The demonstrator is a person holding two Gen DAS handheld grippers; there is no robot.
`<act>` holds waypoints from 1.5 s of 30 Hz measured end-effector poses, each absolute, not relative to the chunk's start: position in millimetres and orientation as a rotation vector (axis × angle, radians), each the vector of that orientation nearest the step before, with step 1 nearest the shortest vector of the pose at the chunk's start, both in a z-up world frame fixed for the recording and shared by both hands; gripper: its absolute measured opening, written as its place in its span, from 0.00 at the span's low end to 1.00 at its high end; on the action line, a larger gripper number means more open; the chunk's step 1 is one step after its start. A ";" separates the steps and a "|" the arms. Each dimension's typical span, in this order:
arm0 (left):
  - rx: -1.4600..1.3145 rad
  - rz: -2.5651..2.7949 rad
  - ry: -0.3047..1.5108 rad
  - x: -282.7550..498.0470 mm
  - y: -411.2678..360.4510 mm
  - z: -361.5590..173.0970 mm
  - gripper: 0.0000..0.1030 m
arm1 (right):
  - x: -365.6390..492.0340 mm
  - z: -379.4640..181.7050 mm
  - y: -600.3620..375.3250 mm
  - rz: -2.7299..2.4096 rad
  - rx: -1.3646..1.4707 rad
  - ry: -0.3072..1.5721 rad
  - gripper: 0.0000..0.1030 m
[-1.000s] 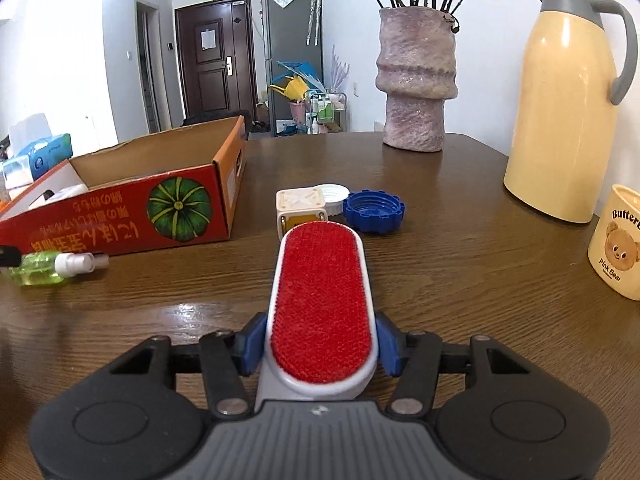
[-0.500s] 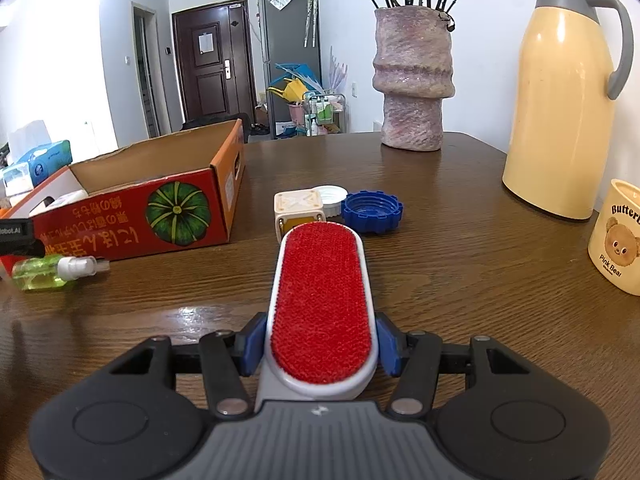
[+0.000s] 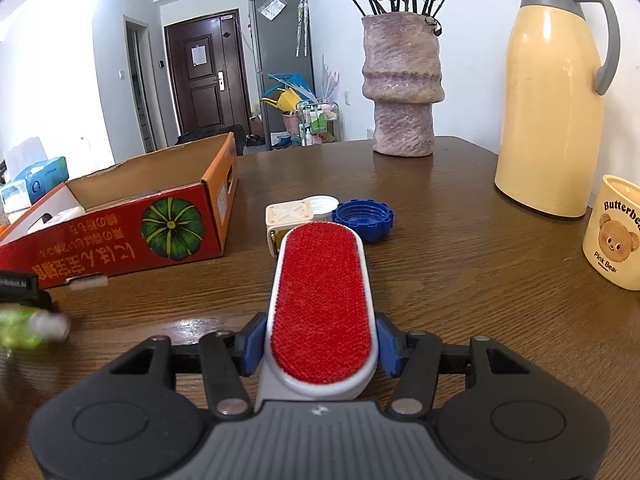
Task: Organize rigid objects
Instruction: 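Lift the lint brush with the right tool while the left tool reaches the green bottle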
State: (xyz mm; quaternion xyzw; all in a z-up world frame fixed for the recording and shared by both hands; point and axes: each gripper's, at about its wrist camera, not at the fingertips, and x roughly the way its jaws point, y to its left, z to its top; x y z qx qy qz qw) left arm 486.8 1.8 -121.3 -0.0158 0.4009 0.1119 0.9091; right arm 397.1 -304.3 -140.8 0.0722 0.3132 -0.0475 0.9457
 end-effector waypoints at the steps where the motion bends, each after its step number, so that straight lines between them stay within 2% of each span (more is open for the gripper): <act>1: -0.022 0.227 0.824 483.6 0.4 -121.3 0.92 | 396.9 -140.8 -304.9 -0.096 0.150 0.637 0.53; 6: -0.007 0.212 0.755 459.2 -3.8 -110.3 0.89 | 396.5 -140.8 -305.2 -0.087 0.156 0.637 0.53; 8: -0.016 0.197 0.675 438.5 -4.9 -94.4 0.92 | 396.4 -140.5 -305.1 -0.082 0.158 0.635 0.53; 9: -0.012 0.193 0.640 427.0 -7.1 -88.4 1.00 | 396.1 -140.2 -305.4 -0.080 0.159 0.634 0.53; 11: -0.004 0.188 0.596 408.2 -13.0 -84.9 1.00 | 395.7 -139.7 -305.3 -0.075 0.161 0.632 0.53; 16: 0.059 0.161 0.643 409.2 -29.3 -100.5 0.99 | 392.3 -138.3 -301.4 -0.059 0.153 0.623 0.53; 26: 0.007 0.142 0.589 408.5 -20.5 -98.2 1.00 | 391.9 -137.8 -299.4 -0.054 0.148 0.621 0.53; 34: -0.067 0.189 0.510 387.2 -3.0 -68.9 1.00 | 390.1 -136.6 -300.4 -0.048 0.157 0.610 0.53; 45: -0.044 0.217 0.614 327.0 5.3 -56.3 1.00 | 365.4 -128.6 -293.1 0.034 0.166 0.574 0.53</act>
